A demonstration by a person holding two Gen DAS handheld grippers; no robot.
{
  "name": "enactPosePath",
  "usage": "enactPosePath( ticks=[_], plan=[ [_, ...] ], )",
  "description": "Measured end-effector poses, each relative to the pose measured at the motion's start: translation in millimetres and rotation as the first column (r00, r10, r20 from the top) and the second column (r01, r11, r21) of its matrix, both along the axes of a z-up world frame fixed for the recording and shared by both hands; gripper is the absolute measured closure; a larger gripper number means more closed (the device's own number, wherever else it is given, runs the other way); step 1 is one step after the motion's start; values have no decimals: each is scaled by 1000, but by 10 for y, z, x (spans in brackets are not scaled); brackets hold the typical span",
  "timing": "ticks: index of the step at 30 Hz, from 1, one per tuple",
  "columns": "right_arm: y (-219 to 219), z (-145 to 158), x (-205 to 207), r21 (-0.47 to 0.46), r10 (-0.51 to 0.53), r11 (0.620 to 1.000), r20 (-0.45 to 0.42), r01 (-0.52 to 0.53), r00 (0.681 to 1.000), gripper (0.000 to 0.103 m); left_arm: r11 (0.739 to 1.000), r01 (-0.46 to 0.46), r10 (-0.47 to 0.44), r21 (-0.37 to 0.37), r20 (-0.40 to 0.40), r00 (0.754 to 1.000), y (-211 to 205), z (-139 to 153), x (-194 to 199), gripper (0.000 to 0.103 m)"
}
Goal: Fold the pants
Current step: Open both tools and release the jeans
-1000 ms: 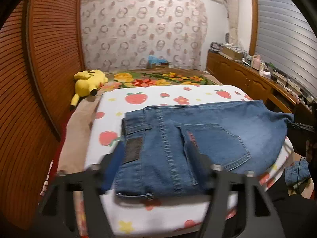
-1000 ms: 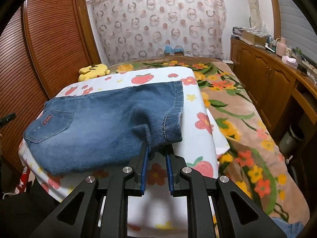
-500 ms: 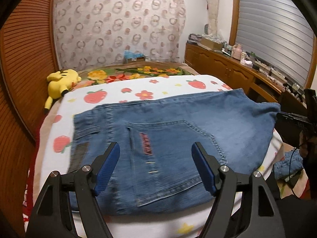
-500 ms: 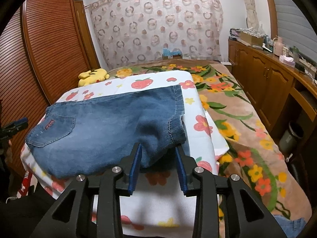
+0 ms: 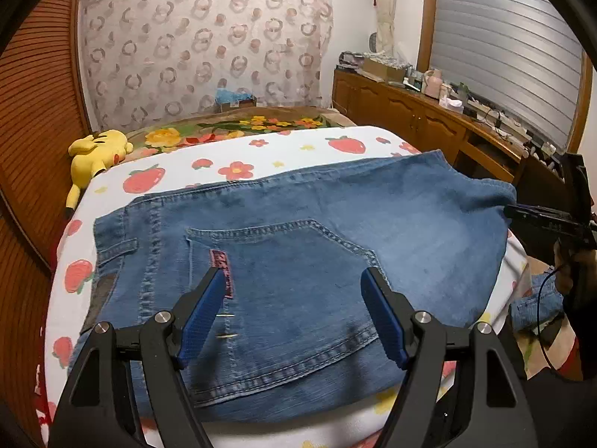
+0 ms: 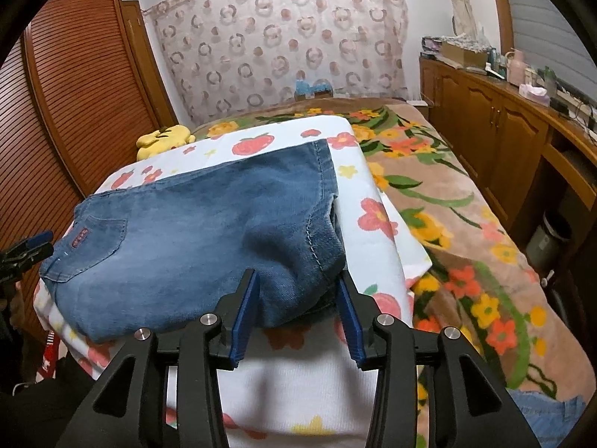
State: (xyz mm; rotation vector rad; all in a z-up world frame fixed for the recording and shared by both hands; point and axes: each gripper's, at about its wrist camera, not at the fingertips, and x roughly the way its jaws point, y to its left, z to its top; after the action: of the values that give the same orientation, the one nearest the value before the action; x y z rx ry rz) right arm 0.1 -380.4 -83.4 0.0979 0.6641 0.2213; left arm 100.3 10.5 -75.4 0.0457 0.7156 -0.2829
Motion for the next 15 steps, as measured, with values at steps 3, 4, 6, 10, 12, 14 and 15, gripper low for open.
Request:
enactPosePath(
  ticks=[3,4,6,10,12,14,15],
  plan=[
    [0,-18,39,8,-9,1000,-12,9,1000,59,1000,5,-5,3,-8,1000,-57,-30,2,27],
    [-8,-21,50,10,-11,1000,-15,11,1000,59,1000,7,-7,4,-13,1000,-71,-42,4,27],
    [-15,-31,66,20,-11,1000,-20,12,1000,59,1000,8,-8,6,-18,1000,-98,-61,8,27],
    [-24,-37,96,39,-15,999,-23,16,1000,59,1000,10,-10,5,-33,999,-133,-122,25,27],
    [-25,-36,96,43,-19,999,-20,20,1000,59,1000,11,-11,5,-41,999,-145,-156,41,27],
    [-5,-36,103,41,-22,999,-17,23,1000,59,1000,12,-11,7,-51,999,-158,-200,56,27],
    [-9,-34,96,43,-25,999,-12,25,1000,59,1000,12,-12,8,-57,998,-167,-221,63,27]
  ],
)
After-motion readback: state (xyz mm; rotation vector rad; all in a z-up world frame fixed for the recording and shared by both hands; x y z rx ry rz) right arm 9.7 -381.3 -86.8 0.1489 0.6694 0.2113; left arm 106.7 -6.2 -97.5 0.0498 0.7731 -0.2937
